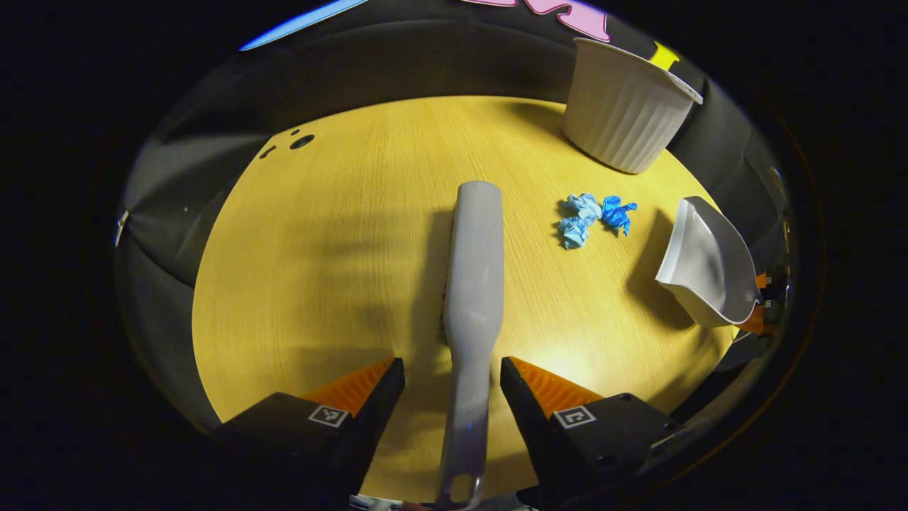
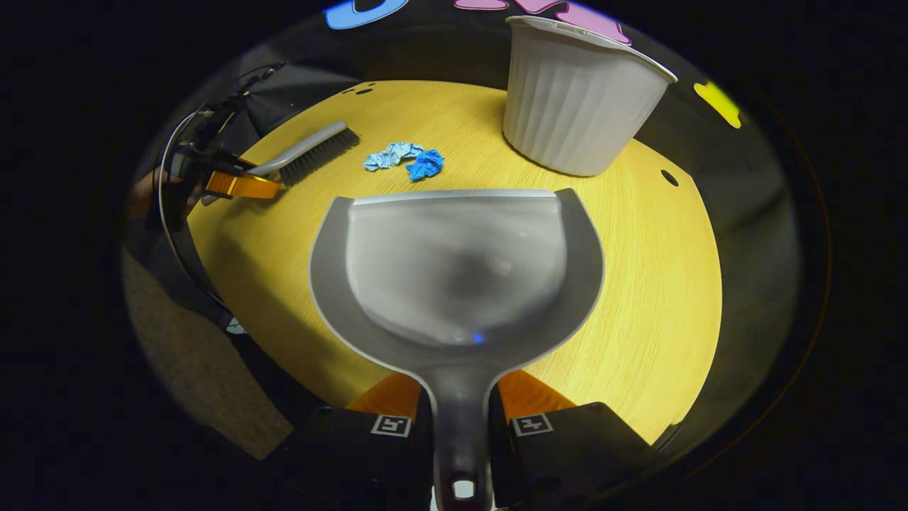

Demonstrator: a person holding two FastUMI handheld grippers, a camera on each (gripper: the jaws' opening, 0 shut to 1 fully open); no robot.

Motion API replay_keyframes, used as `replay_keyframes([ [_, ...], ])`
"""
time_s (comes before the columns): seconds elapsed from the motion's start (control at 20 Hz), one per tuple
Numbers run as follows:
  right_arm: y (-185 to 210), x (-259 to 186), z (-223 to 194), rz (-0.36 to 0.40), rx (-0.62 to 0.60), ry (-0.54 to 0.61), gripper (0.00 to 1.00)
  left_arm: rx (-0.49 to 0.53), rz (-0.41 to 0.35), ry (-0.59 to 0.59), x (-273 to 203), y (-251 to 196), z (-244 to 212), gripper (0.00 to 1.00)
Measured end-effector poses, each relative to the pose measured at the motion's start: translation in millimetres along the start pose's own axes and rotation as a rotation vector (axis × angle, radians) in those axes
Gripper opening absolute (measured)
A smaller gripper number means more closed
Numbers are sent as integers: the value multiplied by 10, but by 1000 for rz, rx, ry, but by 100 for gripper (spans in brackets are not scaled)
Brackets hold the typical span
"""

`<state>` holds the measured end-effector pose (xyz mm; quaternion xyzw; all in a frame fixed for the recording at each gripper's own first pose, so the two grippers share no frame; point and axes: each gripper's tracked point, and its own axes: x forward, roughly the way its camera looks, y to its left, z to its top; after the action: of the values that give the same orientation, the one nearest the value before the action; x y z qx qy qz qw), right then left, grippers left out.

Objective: Pick up the small broom and dustpan from the desktop, sweep the trash into the dustpan with the broom, and then empty the trash into the garbage bin.

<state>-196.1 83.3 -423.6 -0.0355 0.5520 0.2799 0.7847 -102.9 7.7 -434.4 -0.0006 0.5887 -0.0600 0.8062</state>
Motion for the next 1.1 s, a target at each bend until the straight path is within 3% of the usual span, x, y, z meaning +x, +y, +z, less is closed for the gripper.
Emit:
replay_keyframes([
  [0.1, 7, 4, -4, -1, 1, 2, 36, 0, 7, 26, 27, 18, -24, 82],
  [0.25, 22, 9, 2, 1, 0, 2, 36, 17, 24, 79, 76, 19, -96, 39],
  [0.3, 28, 14, 7, 1, -1, 2, 36, 26, 46, 90, 53, 53, -101, 33],
  [0.6, 48, -7, 19, 3, 2, -3, 36, 1, 47, 89, 68, 22, -92, 28],
  [0.85, 73, -41, 41, 14, -10, -7, 36, -14, -49, 62, 38, -188, -25, 27],
  [1.1, 114, -42, 0, 31, -59, 22, 36, 81, -70, -9, 20, -367, 340, 27],
])
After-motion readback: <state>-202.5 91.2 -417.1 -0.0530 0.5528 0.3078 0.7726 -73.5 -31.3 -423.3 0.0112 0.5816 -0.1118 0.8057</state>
